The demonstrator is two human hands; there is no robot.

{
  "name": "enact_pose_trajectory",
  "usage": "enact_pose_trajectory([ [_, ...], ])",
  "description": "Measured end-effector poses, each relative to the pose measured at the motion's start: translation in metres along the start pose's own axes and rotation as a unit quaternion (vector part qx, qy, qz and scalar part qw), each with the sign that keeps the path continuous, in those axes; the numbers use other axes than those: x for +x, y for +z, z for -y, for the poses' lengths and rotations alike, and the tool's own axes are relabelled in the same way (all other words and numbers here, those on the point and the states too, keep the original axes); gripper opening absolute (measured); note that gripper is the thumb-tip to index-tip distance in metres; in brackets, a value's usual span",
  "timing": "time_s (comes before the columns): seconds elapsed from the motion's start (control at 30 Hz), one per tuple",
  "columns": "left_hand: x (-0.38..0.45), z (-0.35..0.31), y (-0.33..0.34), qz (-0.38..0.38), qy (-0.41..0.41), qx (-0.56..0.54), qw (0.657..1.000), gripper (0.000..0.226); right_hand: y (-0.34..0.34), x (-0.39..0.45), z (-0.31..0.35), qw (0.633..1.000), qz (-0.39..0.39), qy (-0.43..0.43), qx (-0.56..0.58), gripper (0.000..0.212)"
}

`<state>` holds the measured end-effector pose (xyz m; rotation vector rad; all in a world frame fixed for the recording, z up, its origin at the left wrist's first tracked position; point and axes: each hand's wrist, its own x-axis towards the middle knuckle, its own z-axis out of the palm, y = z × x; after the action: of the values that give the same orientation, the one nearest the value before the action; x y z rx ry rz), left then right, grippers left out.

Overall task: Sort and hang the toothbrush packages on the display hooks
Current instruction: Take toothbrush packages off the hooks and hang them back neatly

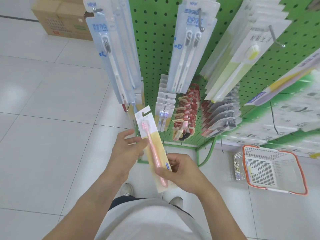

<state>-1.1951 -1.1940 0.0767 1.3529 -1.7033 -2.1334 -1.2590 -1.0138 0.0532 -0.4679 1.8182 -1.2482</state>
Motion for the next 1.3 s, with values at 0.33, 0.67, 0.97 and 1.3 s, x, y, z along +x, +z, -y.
enact_pose_trajectory([
  [0.33,-0.007,-0.009,-0.012,0.034,0.107,0.008,0.994,0.035,0.028,0.000,0.026,0.942,-0.078,-0.121,-0.302,0.055],
  [0.67,-0.011,-0.007,-0.035,0.160,0.079,-0.020,0.984,0.038,0.028,-0.003,0.024,0.994,-0.084,-0.057,0.048,0.028],
  [0.97,-0.014,-0.015,-0.042,0.135,0.145,-0.009,0.980,0.041,0.026,-0.007,0.017,0.988,0.003,-0.066,0.139,0.030],
  [1.3,-0.021,-0.015,-0.039,0.109,0.167,0.037,0.979,0.043,0.021,-0.007,0.016,0.990,0.031,-0.033,0.134,0.042],
])
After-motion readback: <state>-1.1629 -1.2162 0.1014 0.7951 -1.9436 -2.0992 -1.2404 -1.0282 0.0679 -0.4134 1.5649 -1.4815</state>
